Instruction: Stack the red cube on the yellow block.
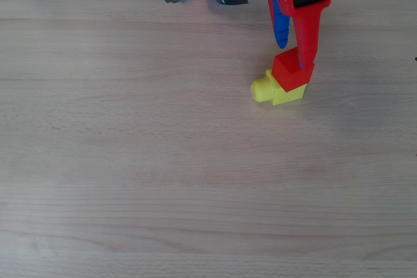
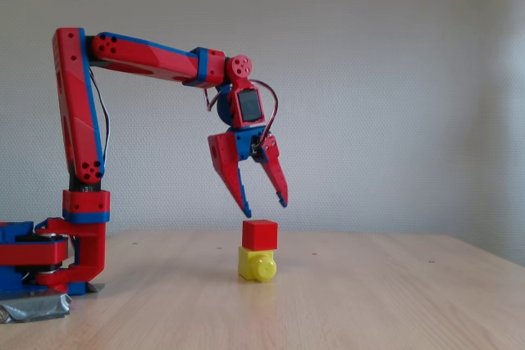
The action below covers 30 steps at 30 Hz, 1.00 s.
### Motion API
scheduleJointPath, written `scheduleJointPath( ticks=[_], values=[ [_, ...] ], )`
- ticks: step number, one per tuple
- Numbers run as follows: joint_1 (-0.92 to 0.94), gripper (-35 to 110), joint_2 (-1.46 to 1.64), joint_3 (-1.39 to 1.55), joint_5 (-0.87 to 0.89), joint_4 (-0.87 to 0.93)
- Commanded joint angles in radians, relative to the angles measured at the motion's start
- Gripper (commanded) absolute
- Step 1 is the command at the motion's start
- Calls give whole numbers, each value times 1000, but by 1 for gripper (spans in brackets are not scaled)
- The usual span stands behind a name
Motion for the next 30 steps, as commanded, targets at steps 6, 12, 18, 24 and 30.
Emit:
scheduleJointPath(
  ticks=[6,12,18,24,30],
  values=[
    [54,25,187,-135,-31,115],
    [120,23,314,-110,-55,178],
    [216,14,495,8,-83,186],
    [316,1,698,184,-94,143],
    [379,3,873,425,-109,138]
  ],
)
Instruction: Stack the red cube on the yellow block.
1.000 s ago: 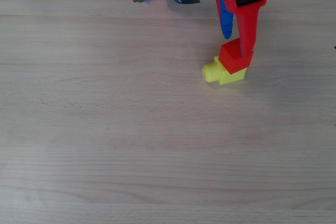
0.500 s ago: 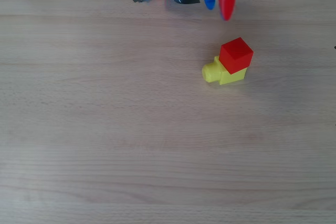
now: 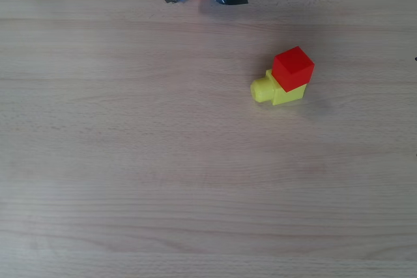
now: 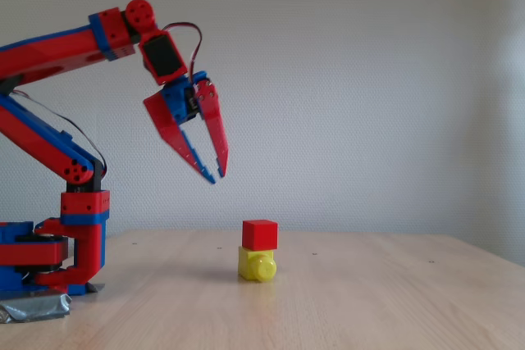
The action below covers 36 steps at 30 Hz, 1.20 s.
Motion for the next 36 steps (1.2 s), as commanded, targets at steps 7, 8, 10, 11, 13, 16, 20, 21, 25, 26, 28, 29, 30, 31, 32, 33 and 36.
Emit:
scheduleJointPath(
  ticks=[7,8,10,11,13,16,20,21,25,26,28,29,30,31,32,33,36],
  values=[
    [58,0,213,195,-66,-74],
    [64,0,236,224,-38,-94],
    [71,0,293,299,-12,-138],
    [78,0,327,334,-20,-161],
    [80,0,400,414,-31,-193],
    [100,0,489,529,-43,-238],
    [118,0,574,657,14,-265],
    [118,0,586,675,34,-264],
    [114,0,644,735,74,-252],
    [112,0,658,753,69,-249],
    [112,0,693,784,75,-236],
    [112,0,710,798,77,-227],
    [112,0,719,798,83,-216],
    [112,0,719,798,86,-215],
    [109,0,724,799,91,-213],
    [107,0,733,801,91,-209],
    [106,0,736,802,94,-206]
  ],
)
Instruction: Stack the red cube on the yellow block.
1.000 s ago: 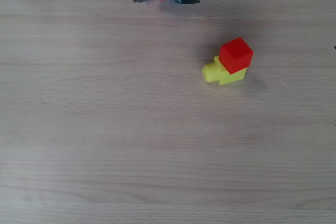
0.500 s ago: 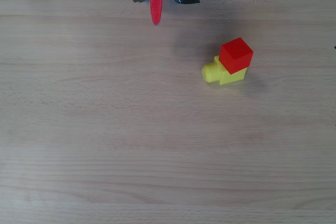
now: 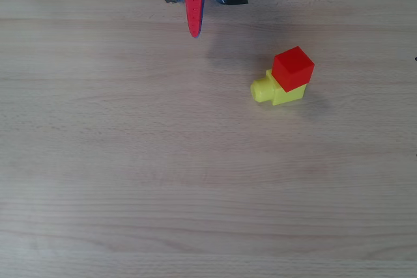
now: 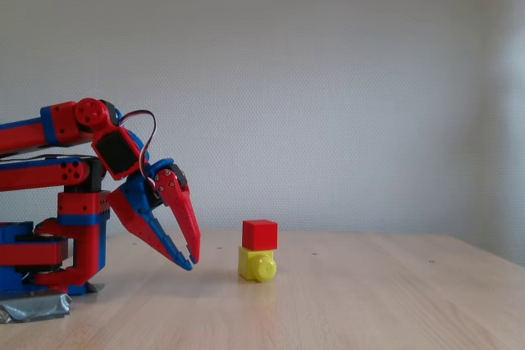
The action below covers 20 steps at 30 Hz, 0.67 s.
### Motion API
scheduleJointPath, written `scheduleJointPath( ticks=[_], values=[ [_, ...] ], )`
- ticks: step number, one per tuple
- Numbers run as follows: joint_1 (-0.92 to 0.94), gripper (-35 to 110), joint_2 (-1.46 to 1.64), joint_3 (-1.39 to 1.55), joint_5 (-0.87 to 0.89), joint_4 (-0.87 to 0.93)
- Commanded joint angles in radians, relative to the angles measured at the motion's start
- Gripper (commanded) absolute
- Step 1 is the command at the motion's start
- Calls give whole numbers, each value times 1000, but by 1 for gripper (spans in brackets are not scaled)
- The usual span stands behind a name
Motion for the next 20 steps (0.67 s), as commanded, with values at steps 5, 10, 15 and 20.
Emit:
scheduleJointPath(
  ticks=[5,10,15,20],
  values=[
    [5,1,12,-26,15,14],
    [5,1,12,-26,15,14],
    [5,0,12,-26,15,14],
    [5,0,12,-26,17,14]
  ],
)
